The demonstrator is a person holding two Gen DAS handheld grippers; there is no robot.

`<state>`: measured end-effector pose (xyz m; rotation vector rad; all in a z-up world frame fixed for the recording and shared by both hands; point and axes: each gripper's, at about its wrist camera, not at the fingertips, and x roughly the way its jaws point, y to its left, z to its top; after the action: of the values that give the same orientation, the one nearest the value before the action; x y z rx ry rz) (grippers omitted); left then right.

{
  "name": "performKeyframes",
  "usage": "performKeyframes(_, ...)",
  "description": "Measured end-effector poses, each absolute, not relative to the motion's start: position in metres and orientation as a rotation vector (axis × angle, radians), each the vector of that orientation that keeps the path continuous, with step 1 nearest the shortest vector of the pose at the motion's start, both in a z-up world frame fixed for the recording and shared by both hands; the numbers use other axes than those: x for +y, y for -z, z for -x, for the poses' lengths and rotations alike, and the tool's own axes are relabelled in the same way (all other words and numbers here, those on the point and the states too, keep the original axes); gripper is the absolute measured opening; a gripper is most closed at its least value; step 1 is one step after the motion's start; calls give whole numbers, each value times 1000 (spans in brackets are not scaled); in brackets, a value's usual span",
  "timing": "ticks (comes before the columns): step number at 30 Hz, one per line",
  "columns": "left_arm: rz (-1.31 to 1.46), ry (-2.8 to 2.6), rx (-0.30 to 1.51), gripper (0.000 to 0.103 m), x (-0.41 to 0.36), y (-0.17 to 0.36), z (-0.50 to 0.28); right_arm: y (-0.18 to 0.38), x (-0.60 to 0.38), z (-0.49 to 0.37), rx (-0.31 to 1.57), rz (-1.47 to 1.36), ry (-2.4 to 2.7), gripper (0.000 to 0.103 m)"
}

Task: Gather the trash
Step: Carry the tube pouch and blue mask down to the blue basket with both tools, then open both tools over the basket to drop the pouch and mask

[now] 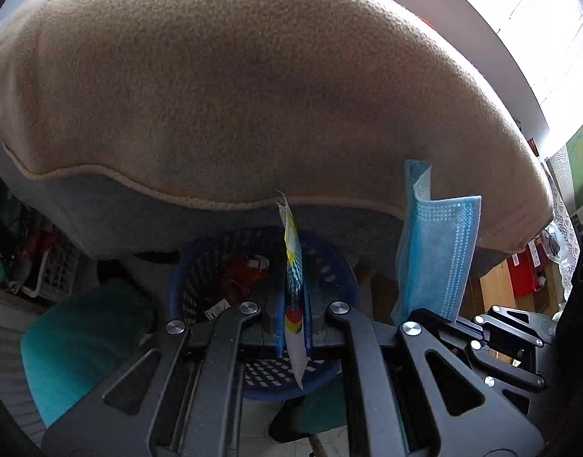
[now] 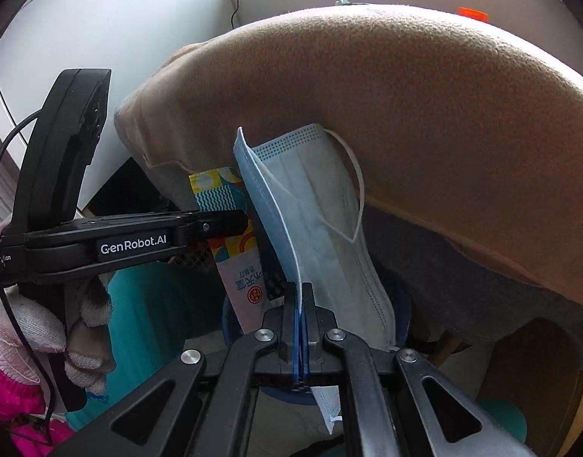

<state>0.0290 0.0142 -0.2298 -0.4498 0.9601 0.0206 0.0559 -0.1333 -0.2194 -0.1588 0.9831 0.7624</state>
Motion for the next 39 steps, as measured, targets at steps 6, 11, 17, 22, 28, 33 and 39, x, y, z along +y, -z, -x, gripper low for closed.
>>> performKeyframes(6,434,-32,995,5,8,247,-35,239,-126,-64,1011,163,-748,0)
performKeyframes(11,437,-34,1021,5,3,257,-40,253,-129,-66,1036,175,-732,1)
performKeyframes(17,437,-42,1050,10,5,264,-47,264,-135,-74,1103,130,-703,37)
performKeyframes(22,430,-56,1058,14,7,265,-50,264,-145,-76,1111,122,-681,43)
performKeyframes(28,428,-66,1067,14,5,268,-50,260,-154,-84,1102,127,-651,58)
performKeyframes(33,423,-66,1068,17,4,266,-51,255,-153,-82,1091,122,-633,68)
performKeyframes(39,404,-69,1057,46,1,261,-50,249,-155,-82,1081,120,-617,75)
